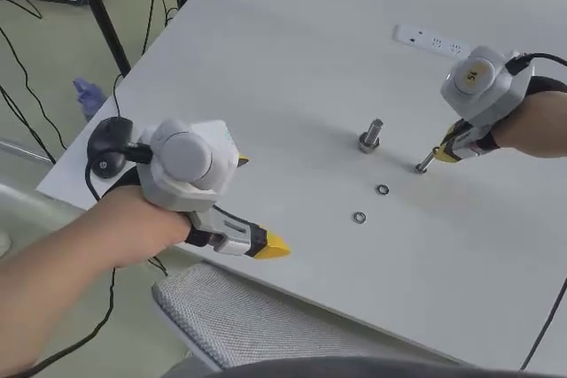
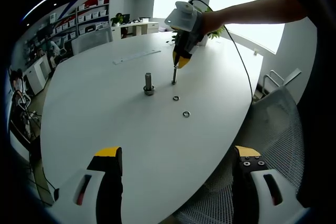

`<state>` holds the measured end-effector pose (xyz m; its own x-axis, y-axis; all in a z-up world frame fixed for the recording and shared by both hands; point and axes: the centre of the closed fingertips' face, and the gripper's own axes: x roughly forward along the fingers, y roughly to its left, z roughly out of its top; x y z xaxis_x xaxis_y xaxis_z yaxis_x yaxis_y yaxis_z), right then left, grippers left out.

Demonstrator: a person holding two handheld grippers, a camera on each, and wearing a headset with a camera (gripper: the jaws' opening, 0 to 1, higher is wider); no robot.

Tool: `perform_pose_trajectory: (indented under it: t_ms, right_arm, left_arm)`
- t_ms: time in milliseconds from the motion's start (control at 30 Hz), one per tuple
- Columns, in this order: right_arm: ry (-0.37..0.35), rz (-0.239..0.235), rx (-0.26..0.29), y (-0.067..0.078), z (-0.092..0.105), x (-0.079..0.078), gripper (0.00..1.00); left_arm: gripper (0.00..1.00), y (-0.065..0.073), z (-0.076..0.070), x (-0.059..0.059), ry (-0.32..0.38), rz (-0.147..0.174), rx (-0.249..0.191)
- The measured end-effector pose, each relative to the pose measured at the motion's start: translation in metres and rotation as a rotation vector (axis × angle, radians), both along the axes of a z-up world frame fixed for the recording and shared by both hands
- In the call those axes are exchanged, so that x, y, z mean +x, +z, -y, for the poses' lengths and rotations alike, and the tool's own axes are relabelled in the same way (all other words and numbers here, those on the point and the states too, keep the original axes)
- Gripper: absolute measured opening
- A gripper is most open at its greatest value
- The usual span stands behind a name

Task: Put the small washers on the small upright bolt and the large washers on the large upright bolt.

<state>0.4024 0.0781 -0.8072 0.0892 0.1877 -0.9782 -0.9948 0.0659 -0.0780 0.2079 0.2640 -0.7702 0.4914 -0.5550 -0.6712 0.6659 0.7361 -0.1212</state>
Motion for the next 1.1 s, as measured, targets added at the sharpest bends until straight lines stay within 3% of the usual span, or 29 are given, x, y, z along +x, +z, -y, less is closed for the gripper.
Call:
perform_pose_trajectory:
  t_ms: [533, 1100]
  right_arm:
    - [0.003, -0.016, -0.018, -0.009, -0.001, 0.001, 0.13]
    - [0.004, -0.036, -0.037, -0.029, 0.0, 0.0, 0.13]
  left_arm:
    - [0.86, -0.002, -0.005, 0.005, 0.003, -0.005, 0.003]
    - [0.85, -0.009, -0.012, 0.007, 0.006, -0.021, 0.014]
